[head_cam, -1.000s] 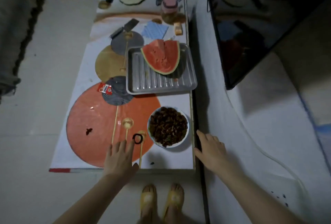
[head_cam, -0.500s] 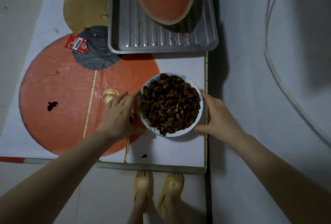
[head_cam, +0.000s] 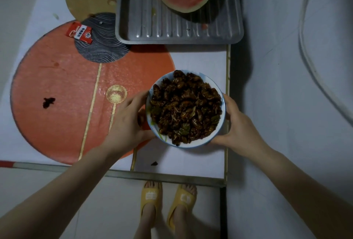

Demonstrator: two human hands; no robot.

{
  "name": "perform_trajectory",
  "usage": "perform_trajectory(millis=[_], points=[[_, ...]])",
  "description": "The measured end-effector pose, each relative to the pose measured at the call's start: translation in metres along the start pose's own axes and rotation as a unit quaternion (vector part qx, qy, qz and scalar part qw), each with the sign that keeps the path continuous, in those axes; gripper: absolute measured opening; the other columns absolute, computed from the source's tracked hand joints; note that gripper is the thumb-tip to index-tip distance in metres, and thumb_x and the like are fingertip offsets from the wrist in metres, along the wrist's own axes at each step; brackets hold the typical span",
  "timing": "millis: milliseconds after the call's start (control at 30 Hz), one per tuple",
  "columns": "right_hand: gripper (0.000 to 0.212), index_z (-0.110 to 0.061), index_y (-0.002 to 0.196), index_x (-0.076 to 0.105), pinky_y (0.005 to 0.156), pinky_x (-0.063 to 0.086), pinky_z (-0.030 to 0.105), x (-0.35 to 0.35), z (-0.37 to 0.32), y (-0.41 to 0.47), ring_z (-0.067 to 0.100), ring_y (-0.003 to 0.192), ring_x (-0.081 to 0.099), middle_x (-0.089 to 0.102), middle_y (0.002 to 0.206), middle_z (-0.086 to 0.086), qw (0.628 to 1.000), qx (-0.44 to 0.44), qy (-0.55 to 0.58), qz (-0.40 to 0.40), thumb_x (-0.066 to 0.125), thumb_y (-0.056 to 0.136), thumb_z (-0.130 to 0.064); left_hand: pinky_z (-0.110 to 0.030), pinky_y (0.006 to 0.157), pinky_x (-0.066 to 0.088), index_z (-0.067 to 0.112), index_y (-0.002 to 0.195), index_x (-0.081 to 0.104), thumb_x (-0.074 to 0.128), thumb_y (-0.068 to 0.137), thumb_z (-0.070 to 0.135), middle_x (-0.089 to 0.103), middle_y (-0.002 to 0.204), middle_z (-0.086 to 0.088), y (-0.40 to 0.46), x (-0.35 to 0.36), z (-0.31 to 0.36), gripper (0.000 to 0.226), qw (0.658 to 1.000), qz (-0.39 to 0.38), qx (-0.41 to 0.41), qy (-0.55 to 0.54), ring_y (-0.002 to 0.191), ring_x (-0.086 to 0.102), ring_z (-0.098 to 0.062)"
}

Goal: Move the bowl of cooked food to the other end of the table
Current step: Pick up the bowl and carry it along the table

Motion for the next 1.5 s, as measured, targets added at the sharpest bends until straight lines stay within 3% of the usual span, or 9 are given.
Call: perform_trajectory(millis=[233,400,600,700,767,867,967,1233,1500], points=[[0.109,-0.063,0.132,0.021,0.084,0.044,-0.001,-0.009,-0.056,-0.034,-0.018,0.115,0.05,0.048,0.122,-0.049,0.999,-0.02,0.035,-0.02,0.088,0.047,-0.052,-0.022,0.09,0.04,0.03,0.135,0.038,0.084,0.047,0.058,0.047,0.123,0.018,-0.037,-0.045,0.03,0.103,1.0,-0.003,-0.008,-0.02,0.118,0.046,-0.012],[0.105,-0.059,0.129,0.029,0.083,0.044,-0.002,-0.036,-0.133,-0.051,-0.015,0.111,0.055,0.055,0.122,-0.039,0.997,-0.052,0.046,-0.039,0.094,0.05,-0.033,0.006,0.087,0.031,0.05,0.124,0.038,0.083,0.043,0.059,0.046,0.116,0.05,-0.059,-0.112,0.082,0.093,0.997,0.017,0.019,-0.073,0.113,0.042,0.023],[0.109,-0.058,0.13,0.031,0.081,0.047,-0.001,-0.068,-0.261,-0.058,-0.015,0.109,0.057,0.056,0.122,-0.038,0.992,-0.104,0.055,-0.041,0.095,0.045,-0.036,0.001,0.09,0.034,0.034,0.128,0.044,0.083,0.042,0.052,0.053,0.127,0.026,-0.085,-0.218,0.139,0.097,0.993,0.077,0.029,-0.09,0.116,0.047,0.012],[0.111,-0.055,0.134,0.031,0.092,0.051,0.016,-0.067,-0.324,-0.062,-0.006,0.114,0.058,0.057,0.127,-0.029,0.989,-0.123,0.067,-0.048,0.093,0.043,-0.042,0.004,0.086,0.033,0.04,0.124,0.045,0.084,0.042,0.047,0.055,0.118,0.039,-0.102,-0.277,0.16,0.091,0.988,0.112,0.05,-0.1,0.111,0.047,0.019],[0.109,-0.059,0.132,0.032,0.088,0.052,0.011,-0.062,-0.361,-0.064,-0.007,0.114,0.058,0.057,0.127,-0.03,0.987,-0.137,0.07,-0.055,0.093,0.044,-0.039,0.005,0.084,0.033,0.049,0.119,0.044,0.085,0.041,0.048,0.053,0.115,0.046,-0.115,-0.313,0.164,0.088,0.985,0.133,0.047,-0.097,0.109,0.047,0.021],[0.106,-0.065,0.126,0.034,0.077,0.049,0.001,-0.045,-0.413,-0.064,-0.014,0.111,0.057,0.056,0.122,-0.04,0.985,-0.154,0.062,-0.053,0.093,0.043,-0.037,0.0,0.087,0.037,0.049,0.119,0.046,0.092,0.04,0.044,0.057,0.116,0.038,-0.132,-0.361,0.153,0.091,0.983,0.147,0.044,-0.1,0.111,0.05,0.013],[0.109,-0.059,0.13,0.036,0.083,0.054,0.011,-0.016,-0.457,-0.062,-0.008,0.113,0.058,0.057,0.125,-0.033,0.984,-0.164,0.061,-0.04,0.094,0.041,-0.035,-0.019,0.097,0.043,0.046,0.119,0.048,0.093,0.041,0.035,0.06,0.119,0.028,-0.142,-0.408,0.133,0.091,0.983,0.139,0.05,-0.106,0.114,0.053,0.004],[0.098,-0.069,0.115,0.042,0.073,0.052,0.005,0.092,-0.57,-0.052,-0.012,0.108,0.06,0.059,0.118,-0.039,0.98,-0.175,0.096,0.0,0.094,0.042,-0.029,0.008,0.08,0.032,0.058,0.112,0.045,0.084,0.031,0.062,0.051,0.113,0.048,-0.173,-0.562,0.074,0.091,0.987,0.114,0.097,-0.059,0.107,0.046,0.021],[0.092,-0.069,0.111,0.046,0.072,0.054,0.008,0.164,-0.66,0.011,-0.009,0.106,0.061,0.06,0.116,-0.037,0.977,-0.189,0.103,0.004,0.093,0.041,-0.032,0.005,0.08,0.034,0.042,0.121,0.049,0.091,0.034,0.047,0.059,0.115,0.029,-0.153,-0.67,0.007,0.096,0.99,0.11,0.085,-0.03,0.109,0.047,0.017]])
Point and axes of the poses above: each hand's wrist, its own y-axis towards the middle knuckle, its own x-axis out of the palm, z = x × y, the point moved 3 cm from there along y, towards the middle knuckle
